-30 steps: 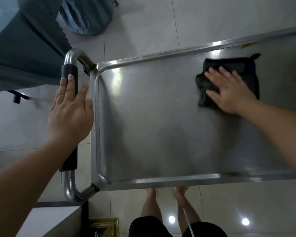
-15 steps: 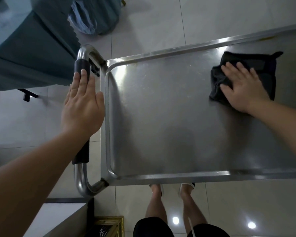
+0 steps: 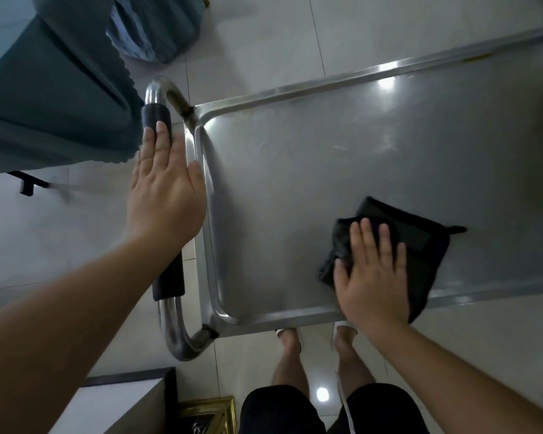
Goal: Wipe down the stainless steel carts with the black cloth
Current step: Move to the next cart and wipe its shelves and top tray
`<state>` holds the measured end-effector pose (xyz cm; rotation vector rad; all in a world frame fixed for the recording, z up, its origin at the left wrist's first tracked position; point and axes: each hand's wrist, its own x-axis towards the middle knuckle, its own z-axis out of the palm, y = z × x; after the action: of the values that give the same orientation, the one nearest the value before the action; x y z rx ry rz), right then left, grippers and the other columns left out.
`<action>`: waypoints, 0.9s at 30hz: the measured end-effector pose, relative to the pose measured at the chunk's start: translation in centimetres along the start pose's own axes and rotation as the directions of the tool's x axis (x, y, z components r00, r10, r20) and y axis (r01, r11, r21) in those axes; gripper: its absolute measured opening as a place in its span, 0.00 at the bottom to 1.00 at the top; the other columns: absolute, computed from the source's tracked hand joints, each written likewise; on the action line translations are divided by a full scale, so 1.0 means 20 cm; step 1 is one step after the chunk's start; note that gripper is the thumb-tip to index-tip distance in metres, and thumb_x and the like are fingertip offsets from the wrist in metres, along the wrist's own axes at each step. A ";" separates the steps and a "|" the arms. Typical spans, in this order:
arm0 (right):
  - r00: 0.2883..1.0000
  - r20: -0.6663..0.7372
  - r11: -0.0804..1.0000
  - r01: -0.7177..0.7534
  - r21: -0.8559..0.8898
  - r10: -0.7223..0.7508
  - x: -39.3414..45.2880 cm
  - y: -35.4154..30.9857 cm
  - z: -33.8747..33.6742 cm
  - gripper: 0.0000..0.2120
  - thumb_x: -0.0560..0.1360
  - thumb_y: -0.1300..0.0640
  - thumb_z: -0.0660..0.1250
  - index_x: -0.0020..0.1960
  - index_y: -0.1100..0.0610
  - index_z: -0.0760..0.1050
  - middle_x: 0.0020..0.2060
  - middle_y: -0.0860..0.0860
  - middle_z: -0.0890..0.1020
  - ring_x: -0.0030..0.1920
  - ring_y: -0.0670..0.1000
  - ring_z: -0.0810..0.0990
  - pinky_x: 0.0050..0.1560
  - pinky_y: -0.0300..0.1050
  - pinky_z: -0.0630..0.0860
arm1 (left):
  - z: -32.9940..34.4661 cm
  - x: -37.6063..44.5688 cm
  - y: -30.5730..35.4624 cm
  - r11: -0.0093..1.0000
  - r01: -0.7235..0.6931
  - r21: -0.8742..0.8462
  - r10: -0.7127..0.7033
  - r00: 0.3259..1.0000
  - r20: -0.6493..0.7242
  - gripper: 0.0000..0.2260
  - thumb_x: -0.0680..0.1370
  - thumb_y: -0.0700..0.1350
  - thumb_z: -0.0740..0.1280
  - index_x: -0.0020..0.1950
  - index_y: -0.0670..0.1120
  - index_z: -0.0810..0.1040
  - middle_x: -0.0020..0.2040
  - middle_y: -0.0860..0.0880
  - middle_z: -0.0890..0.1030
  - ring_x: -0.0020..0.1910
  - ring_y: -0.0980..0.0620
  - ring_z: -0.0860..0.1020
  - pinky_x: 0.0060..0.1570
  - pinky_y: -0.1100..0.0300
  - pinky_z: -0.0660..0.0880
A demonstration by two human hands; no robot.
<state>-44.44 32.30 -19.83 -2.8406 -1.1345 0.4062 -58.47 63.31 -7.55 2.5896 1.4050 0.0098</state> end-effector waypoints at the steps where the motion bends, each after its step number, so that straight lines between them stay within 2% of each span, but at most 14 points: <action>1: 0.999 -0.006 0.999 0.049 0.019 -0.049 -0.03 -0.13 0.03 0.35 0.83 0.40 0.50 0.85 0.54 0.51 0.84 0.52 0.52 0.84 0.57 0.46 0.81 0.65 0.49 | 0.00 0.00 0.00 1.000 0.000 -0.002 0.001 1.000 0.003 0.31 0.86 0.62 0.41 0.88 0.51 0.50 0.88 0.54 0.43 0.84 0.59 0.37 0.81 0.55 0.39; 4: 0.973 0.025 0.970 0.228 0.078 -0.231 -0.12 -0.50 0.11 0.36 0.83 0.40 0.51 0.85 0.54 0.47 0.85 0.52 0.49 0.84 0.58 0.43 0.81 0.66 0.46 | -0.01 0.00 0.01 1.000 -0.006 -0.009 0.006 1.000 0.003 0.30 0.87 0.61 0.42 0.88 0.50 0.50 0.88 0.53 0.44 0.84 0.58 0.38 0.81 0.55 0.39; 8: 0.870 0.078 0.868 0.470 0.160 -0.486 -0.21 -0.84 0.16 0.35 0.83 0.42 0.52 0.85 0.53 0.47 0.85 0.50 0.47 0.84 0.55 0.40 0.80 0.65 0.48 | -0.02 0.00 0.02 1.000 -0.007 -0.001 0.007 1.000 0.009 0.30 0.87 0.61 0.42 0.88 0.50 0.50 0.88 0.52 0.44 0.85 0.57 0.38 0.82 0.54 0.40; 11: 0.788 0.127 0.797 0.584 0.154 -0.602 -0.20 -0.85 0.14 0.34 0.84 0.41 0.51 0.85 0.50 0.45 0.84 0.47 0.46 0.83 0.52 0.37 0.82 0.61 0.43 | -0.03 0.00 0.02 1.000 -0.017 0.016 0.017 1.000 0.018 0.30 0.87 0.60 0.42 0.88 0.49 0.50 0.88 0.51 0.44 0.85 0.56 0.39 0.83 0.53 0.40; 13: 0.741 0.142 0.755 0.644 0.124 -0.656 -0.18 -0.70 0.11 0.34 0.83 0.40 0.52 0.85 0.48 0.47 0.84 0.45 0.49 0.83 0.49 0.39 0.82 0.58 0.41 | -0.03 0.00 0.02 1.000 -0.019 0.015 0.019 1.000 0.020 0.30 0.87 0.60 0.42 0.88 0.49 0.50 0.88 0.52 0.43 0.85 0.56 0.38 0.82 0.53 0.40; 14: 0.742 0.134 0.754 0.648 0.108 -0.657 -0.16 -0.59 0.09 0.35 0.81 0.39 0.54 0.85 0.46 0.49 0.84 0.44 0.51 0.83 0.48 0.41 0.82 0.57 0.42 | -0.03 0.00 0.02 1.000 -0.020 0.009 0.020 1.000 0.022 0.31 0.87 0.60 0.42 0.88 0.49 0.50 0.88 0.52 0.43 0.85 0.56 0.38 0.82 0.53 0.40; 16: 0.805 0.108 0.812 0.578 0.078 -0.583 -0.12 -0.32 0.03 0.37 0.79 0.39 0.58 0.85 0.45 0.53 0.83 0.42 0.54 0.84 0.48 0.46 0.82 0.56 0.46 | -0.03 -0.01 0.02 1.000 -0.025 -0.008 0.025 0.999 0.025 0.31 0.86 0.60 0.43 0.87 0.50 0.51 0.88 0.52 0.43 0.85 0.56 0.38 0.81 0.54 0.39; 18: 0.901 0.079 0.904 0.426 0.028 -0.426 -0.06 0.00 -0.04 0.36 0.78 0.40 0.58 0.84 0.46 0.54 0.83 0.43 0.56 0.84 0.50 0.50 0.82 0.57 0.50 | -0.03 -0.01 0.02 0.999 -0.026 -0.023 0.027 0.999 0.020 0.30 0.86 0.60 0.43 0.87 0.50 0.52 0.88 0.52 0.44 0.85 0.56 0.39 0.81 0.55 0.39; 20: 0.983 0.059 0.985 0.175 -0.003 -0.174 -0.01 0.30 -0.11 0.35 0.80 0.41 0.54 0.84 0.49 0.54 0.83 0.47 0.57 0.83 0.54 0.54 0.81 0.60 0.53 | -0.04 -0.01 0.02 0.999 -0.027 -0.029 0.027 0.999 0.017 0.31 0.86 0.60 0.42 0.87 0.50 0.53 0.88 0.51 0.44 0.85 0.55 0.39 0.81 0.54 0.39; 21: 0.998 0.050 1.000 0.026 0.005 -0.026 0.00 0.42 -0.14 0.34 0.80 0.41 0.52 0.84 0.51 0.55 0.83 0.50 0.58 0.83 0.57 0.55 0.80 0.62 0.53 | -0.04 -0.01 0.02 0.999 -0.030 -0.030 0.030 0.999 0.015 0.31 0.86 0.60 0.42 0.87 0.50 0.53 0.88 0.51 0.45 0.85 0.55 0.39 0.82 0.53 0.39; 24: 0.948 0.060 0.948 -0.316 0.046 0.314 -0.02 0.51 -0.15 0.35 0.82 0.41 0.49 0.84 0.57 0.54 0.83 0.56 0.58 0.82 0.61 0.55 0.79 0.67 0.55 | -0.04 0.00 0.03 0.999 -0.036 -0.032 0.036 0.999 0.012 0.31 0.86 0.60 0.41 0.87 0.49 0.54 0.88 0.50 0.45 0.86 0.53 0.40 0.83 0.51 0.40; 26: 0.908 0.054 0.907 -0.417 0.058 0.414 -0.10 0.33 -0.11 0.36 0.82 0.41 0.48 0.83 0.60 0.54 0.83 0.58 0.57 0.82 0.63 0.54 0.79 0.67 0.55 | -0.04 0.00 0.03 0.999 -0.030 -0.034 0.031 0.999 0.012 0.32 0.86 0.60 0.41 0.87 0.48 0.54 0.88 0.49 0.45 0.86 0.53 0.40 0.83 0.52 0.40; 27: 0.911 0.049 0.909 -0.413 0.062 0.410 -0.15 0.20 -0.08 0.36 0.81 0.41 0.49 0.83 0.62 0.55 0.83 0.59 0.58 0.82 0.63 0.55 0.79 0.67 0.54 | -0.04 0.00 0.02 0.999 -0.029 -0.032 0.030 0.999 0.014 0.32 0.86 0.60 0.41 0.87 0.48 0.54 0.88 0.49 0.44 0.86 0.53 0.40 0.83 0.52 0.40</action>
<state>-43.48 27.36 -18.24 -3.0072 -0.4971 0.5053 -58.20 63.14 -6.72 2.5788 1.3503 0.0173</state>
